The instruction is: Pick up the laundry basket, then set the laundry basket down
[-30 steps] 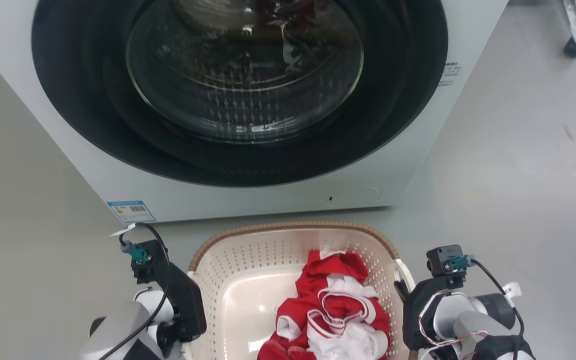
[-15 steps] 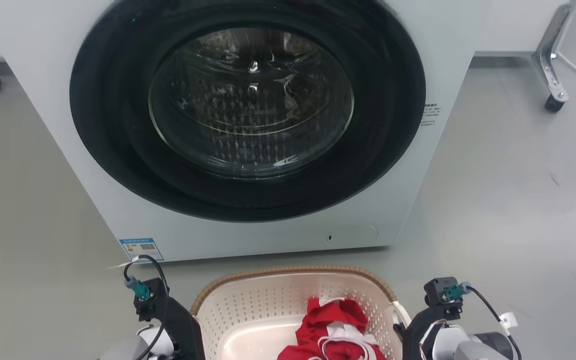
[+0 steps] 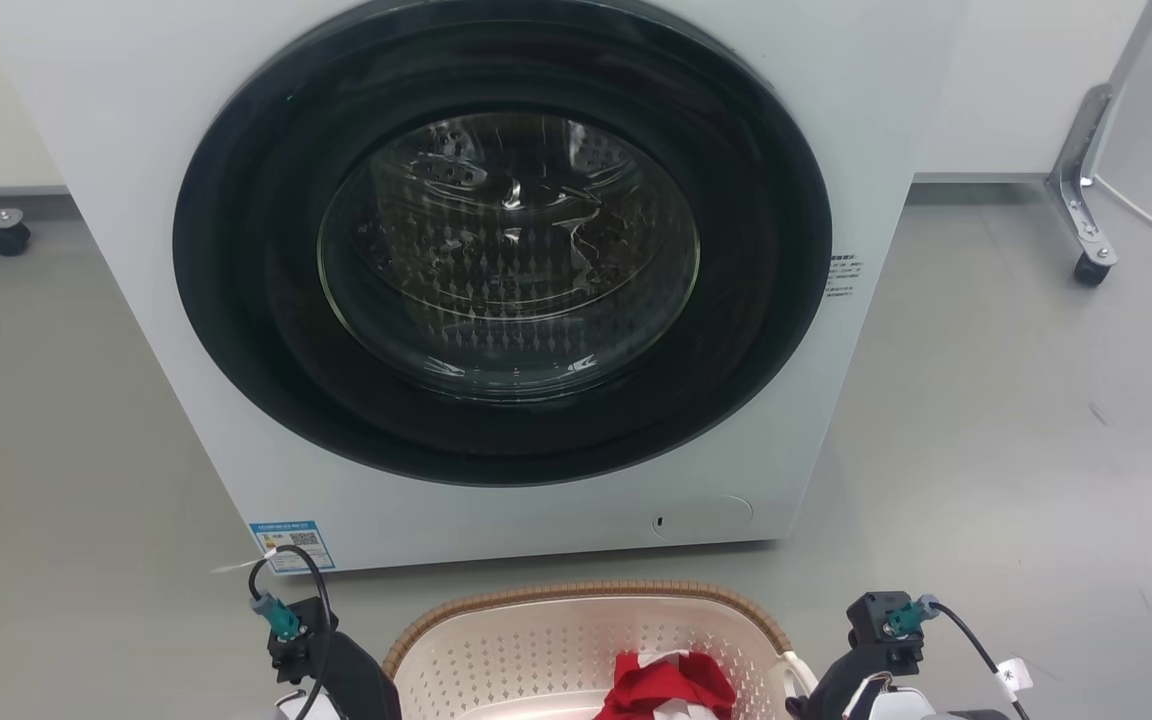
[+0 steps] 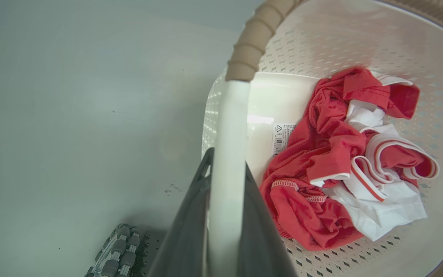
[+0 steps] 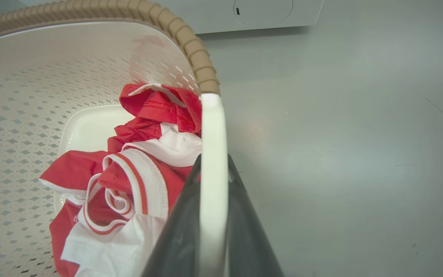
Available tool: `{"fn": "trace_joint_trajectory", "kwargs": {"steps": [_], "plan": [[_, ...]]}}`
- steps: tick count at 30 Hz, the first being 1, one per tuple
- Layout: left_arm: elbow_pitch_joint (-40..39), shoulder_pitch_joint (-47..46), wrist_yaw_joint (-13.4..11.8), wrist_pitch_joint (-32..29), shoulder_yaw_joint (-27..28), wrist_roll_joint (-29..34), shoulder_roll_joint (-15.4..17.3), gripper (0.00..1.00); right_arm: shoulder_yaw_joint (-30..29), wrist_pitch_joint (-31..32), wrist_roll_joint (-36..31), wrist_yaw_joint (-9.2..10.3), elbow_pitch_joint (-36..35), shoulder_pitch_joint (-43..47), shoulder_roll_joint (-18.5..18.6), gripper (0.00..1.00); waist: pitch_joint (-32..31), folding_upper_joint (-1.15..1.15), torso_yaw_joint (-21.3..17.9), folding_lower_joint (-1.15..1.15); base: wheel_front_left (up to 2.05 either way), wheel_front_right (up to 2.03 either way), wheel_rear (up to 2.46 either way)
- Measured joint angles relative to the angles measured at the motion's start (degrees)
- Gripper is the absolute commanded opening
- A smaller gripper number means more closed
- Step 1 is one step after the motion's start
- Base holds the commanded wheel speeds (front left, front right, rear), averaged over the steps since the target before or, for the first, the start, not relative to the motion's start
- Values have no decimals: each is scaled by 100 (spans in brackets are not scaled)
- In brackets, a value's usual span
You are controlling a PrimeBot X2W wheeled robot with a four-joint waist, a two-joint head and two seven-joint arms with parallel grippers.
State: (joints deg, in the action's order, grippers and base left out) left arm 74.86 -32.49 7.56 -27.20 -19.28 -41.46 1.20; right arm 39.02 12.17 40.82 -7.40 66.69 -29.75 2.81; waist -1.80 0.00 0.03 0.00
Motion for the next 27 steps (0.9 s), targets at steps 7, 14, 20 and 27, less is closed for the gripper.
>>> {"fn": "trace_joint_trajectory", "kwargs": {"steps": [7,14,20,27], "plan": [[8,49,-3,-133,-12,-25,7,0,75,191,220,9,-85,109,33,0,-98,0,-20,0,0,0,0],[9,107,-8,-194,-12,-35,9,0,174,312,363,9,-156,136,78,0,-127,0,-28,0,0,0,0],[9,112,-52,-213,-12,-44,9,0,250,399,519,10,-220,137,110,0,-143,0,-35,0,0,0,0],[9,127,-101,-212,-8,-68,10,0,341,450,624,18,-280,138,136,0,-149,0,-49,0,0,0,0]]}}
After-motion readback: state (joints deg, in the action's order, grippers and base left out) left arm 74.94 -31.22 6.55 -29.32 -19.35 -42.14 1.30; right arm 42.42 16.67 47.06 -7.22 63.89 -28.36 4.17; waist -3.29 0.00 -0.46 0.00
